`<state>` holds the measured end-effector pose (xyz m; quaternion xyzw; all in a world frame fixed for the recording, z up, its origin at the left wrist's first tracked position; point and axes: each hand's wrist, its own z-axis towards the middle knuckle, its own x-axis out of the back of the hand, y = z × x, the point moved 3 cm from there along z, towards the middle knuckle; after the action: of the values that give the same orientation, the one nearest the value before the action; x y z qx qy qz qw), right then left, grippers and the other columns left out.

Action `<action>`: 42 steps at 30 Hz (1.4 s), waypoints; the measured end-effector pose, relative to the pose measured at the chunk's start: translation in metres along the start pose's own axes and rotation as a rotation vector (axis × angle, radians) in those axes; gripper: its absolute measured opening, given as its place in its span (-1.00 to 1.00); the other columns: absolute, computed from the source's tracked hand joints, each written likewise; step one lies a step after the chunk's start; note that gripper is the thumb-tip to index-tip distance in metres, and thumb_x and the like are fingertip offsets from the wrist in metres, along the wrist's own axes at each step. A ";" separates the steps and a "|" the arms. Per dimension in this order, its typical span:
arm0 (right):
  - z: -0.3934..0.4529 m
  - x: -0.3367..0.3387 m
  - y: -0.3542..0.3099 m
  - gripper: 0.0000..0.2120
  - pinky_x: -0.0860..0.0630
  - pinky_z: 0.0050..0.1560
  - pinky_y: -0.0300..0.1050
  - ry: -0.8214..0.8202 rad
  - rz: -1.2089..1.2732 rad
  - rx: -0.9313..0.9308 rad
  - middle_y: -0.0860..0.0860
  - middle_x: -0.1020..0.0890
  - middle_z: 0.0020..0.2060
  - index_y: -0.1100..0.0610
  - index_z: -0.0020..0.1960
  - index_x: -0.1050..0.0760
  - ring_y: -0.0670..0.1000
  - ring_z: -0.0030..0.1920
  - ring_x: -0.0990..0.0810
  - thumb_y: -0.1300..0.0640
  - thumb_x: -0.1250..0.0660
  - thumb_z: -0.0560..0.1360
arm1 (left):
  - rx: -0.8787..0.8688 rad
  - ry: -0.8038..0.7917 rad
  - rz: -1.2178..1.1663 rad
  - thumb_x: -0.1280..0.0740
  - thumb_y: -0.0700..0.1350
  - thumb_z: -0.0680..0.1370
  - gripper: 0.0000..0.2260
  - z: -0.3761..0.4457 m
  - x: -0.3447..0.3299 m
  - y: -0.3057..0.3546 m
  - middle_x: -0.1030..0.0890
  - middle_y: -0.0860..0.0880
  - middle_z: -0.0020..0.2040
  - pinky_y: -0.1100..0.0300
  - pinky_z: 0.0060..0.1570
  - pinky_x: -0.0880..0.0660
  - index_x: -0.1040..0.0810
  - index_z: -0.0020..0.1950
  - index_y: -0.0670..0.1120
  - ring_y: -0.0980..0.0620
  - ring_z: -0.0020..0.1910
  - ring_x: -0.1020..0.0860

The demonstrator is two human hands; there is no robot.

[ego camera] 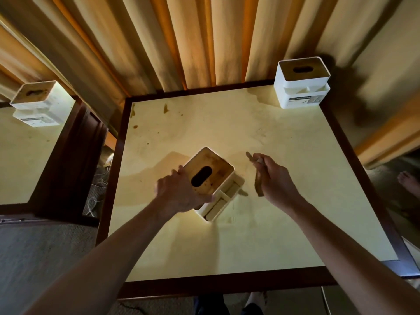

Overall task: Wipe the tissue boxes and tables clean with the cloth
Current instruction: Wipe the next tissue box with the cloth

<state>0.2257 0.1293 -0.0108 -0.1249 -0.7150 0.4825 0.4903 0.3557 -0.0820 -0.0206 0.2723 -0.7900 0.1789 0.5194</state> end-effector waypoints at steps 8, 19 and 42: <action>0.007 -0.015 -0.002 -0.67 -0.30 -0.04 -0.39 -0.015 -0.065 0.026 0.13 -0.61 0.19 0.21 0.39 -0.39 0.09 0.17 -0.58 0.18 -0.09 0.68 | 0.321 -0.029 -0.142 -0.28 0.60 0.25 0.09 -0.025 -0.005 0.022 -0.54 -0.10 0.16 0.08 0.06 -0.42 -0.24 0.42 -0.24 -0.14 0.18 -0.54; 0.009 -0.031 -0.012 -0.66 -0.25 0.03 -0.42 -0.065 -0.083 0.038 0.11 -0.57 0.27 0.19 0.41 -0.38 0.08 0.26 -0.52 0.18 -0.09 0.67 | 0.328 -0.172 -0.100 -0.07 0.63 0.33 0.22 -0.033 -0.007 0.035 -0.49 -0.23 0.37 -0.52 0.38 0.10 0.14 0.58 -0.31 -0.27 0.37 -0.45; 0.030 -0.094 -0.028 -0.47 0.18 0.51 -0.24 -0.514 -0.306 0.220 -0.01 -0.03 0.57 0.12 0.58 -0.04 -0.07 0.56 0.06 0.32 -0.07 0.66 | -0.460 -0.359 0.197 -0.57 0.41 0.12 0.49 0.032 0.014 -0.024 0.52 0.01 0.52 -0.13 0.56 0.19 0.56 0.49 -0.06 0.10 0.41 0.51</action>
<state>0.2553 0.0376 -0.0444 0.1638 -0.7694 0.4933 0.3712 0.3431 -0.1225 -0.0209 0.0971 -0.9115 -0.0062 0.3997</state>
